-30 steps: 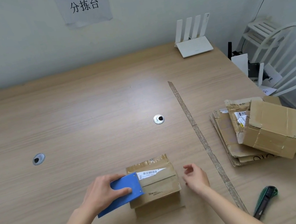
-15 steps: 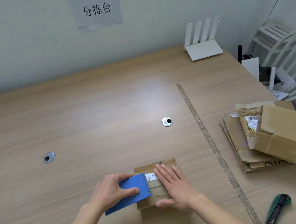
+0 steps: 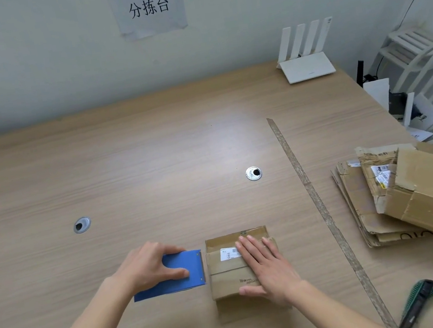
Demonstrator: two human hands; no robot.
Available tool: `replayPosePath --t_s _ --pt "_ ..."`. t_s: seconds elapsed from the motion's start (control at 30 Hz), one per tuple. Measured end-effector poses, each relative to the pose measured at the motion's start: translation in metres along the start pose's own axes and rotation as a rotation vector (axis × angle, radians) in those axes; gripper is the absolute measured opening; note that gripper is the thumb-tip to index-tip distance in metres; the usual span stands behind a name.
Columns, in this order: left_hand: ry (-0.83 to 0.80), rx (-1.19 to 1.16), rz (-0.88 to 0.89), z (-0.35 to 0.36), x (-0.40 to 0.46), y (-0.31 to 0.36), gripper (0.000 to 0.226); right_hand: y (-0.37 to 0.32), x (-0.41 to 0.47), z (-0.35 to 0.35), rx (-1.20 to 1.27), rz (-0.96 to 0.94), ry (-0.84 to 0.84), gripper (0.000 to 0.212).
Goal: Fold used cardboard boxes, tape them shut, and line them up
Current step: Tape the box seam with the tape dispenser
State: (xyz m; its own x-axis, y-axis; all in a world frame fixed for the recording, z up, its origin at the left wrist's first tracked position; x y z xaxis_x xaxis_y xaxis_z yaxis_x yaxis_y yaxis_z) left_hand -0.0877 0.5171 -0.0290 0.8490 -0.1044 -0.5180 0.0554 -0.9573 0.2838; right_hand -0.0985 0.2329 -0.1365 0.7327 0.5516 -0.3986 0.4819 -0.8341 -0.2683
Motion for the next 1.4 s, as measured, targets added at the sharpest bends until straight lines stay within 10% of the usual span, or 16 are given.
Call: replayPosePath --t_s 0.57,1.03,1.4 --pt "0.091 0.210 0.042 0.075 0.021 -0.007 0.061 0.001 0.005 0.008 -0.072 -0.052 0.075 0.104" --pt "0.687 0.216 0.071 0.089 -0.013 -0.050 0.044 -0.004 0.000 -0.004 0.041 -0.048 0.188 0.073" --pt "0.546 0.045 -0.044 0.120 -0.028 -0.039 0.071 0.033 -0.036 -0.001 0.547 0.192 0.425 0.082"
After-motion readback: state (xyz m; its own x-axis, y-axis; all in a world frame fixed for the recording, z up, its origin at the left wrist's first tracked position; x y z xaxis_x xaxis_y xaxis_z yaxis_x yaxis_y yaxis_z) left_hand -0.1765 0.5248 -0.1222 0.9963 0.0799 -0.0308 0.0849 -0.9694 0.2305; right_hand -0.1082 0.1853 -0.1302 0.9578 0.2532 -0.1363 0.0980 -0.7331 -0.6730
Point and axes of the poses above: each hand's wrist, its own x-axis towards the middle knuckle, its own z-axis out of the palm, y = z × x, the point moved 5 cm from there along x, towards the middle knuckle
